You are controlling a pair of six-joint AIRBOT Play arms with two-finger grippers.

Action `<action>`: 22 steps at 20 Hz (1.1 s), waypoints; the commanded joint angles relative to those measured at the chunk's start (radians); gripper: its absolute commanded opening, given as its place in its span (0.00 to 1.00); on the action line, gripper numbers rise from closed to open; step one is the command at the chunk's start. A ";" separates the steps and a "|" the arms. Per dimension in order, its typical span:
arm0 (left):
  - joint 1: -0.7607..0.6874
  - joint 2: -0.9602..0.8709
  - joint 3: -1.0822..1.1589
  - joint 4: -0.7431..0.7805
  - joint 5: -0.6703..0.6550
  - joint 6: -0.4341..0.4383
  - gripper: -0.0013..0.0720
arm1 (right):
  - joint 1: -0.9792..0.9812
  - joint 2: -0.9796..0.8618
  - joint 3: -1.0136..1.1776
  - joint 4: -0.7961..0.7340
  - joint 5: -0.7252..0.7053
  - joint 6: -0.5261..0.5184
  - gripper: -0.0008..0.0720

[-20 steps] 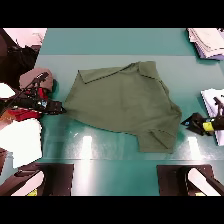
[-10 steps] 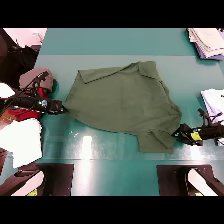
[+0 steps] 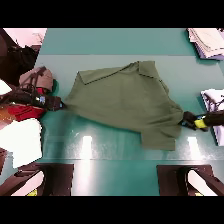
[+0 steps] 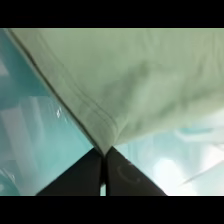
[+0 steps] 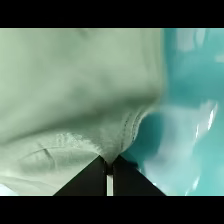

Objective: Fold the shirts.

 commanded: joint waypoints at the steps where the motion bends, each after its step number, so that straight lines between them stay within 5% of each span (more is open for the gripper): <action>1: 0.001 0.001 0.162 -0.001 -0.013 -0.008 0.05 | -0.043 0.074 0.160 0.003 0.036 0.001 0.03; 14: 0.000 0.014 1.249 -0.093 -0.157 -0.141 0.05 | 0.056 0.268 0.984 0.002 -0.110 -0.013 0.03; 19: 0.000 0.169 1.288 -0.125 0.003 -0.141 0.05 | 0.055 0.261 1.272 0.000 -0.084 -0.047 0.03; 22: 0.001 0.199 1.295 -0.106 0.030 -0.139 0.05 | 0.012 0.178 1.435 0.001 0.049 -0.008 0.03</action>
